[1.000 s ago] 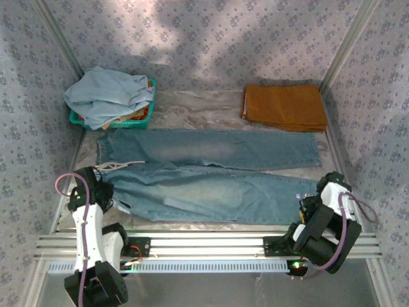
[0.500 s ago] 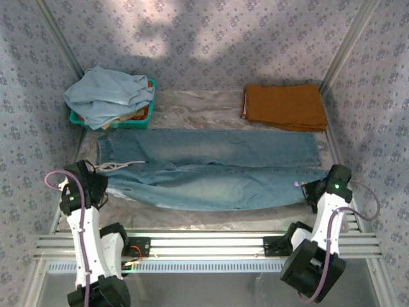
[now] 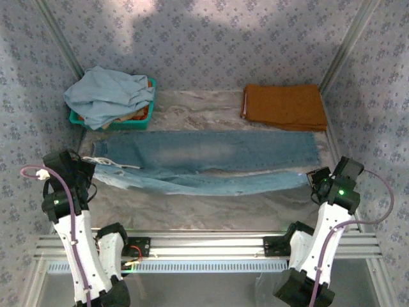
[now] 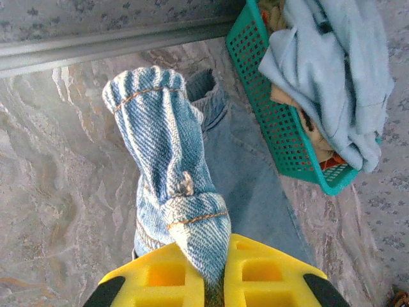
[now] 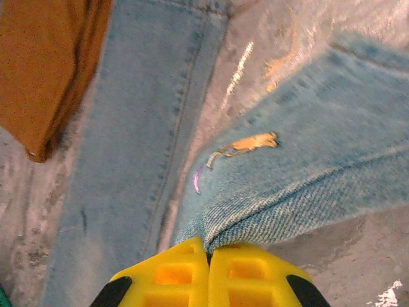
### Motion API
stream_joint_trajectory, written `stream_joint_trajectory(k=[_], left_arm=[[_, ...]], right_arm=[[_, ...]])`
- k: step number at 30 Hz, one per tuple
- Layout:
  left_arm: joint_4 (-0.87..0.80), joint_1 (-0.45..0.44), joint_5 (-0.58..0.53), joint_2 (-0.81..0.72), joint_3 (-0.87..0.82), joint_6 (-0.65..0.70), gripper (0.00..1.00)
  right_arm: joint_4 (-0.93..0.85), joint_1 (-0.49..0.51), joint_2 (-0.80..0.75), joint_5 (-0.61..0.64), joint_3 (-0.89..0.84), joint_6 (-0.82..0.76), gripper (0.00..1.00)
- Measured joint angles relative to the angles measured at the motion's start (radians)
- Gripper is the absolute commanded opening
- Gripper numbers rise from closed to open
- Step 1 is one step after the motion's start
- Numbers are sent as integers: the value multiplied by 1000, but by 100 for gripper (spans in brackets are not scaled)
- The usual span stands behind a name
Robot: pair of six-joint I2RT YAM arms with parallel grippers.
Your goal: Fold and stack the trousers
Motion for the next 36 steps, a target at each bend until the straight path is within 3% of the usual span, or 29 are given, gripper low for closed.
stream_joint_trajectory(k=[7, 13, 24, 36], left_arm=[[-10, 0, -21, 22, 67, 27, 0], [94, 0, -14, 156, 73, 59, 0], [265, -4, 3, 404, 89, 92, 0], [378, -11, 5, 594, 92, 118, 0]], right_arm=[[19, -4, -1, -18, 48, 43, 0], [82, 29, 146, -35, 75, 39, 0], [213, 236, 545, 29, 283, -58, 0], [284, 350, 1059, 68, 593, -155, 0]])
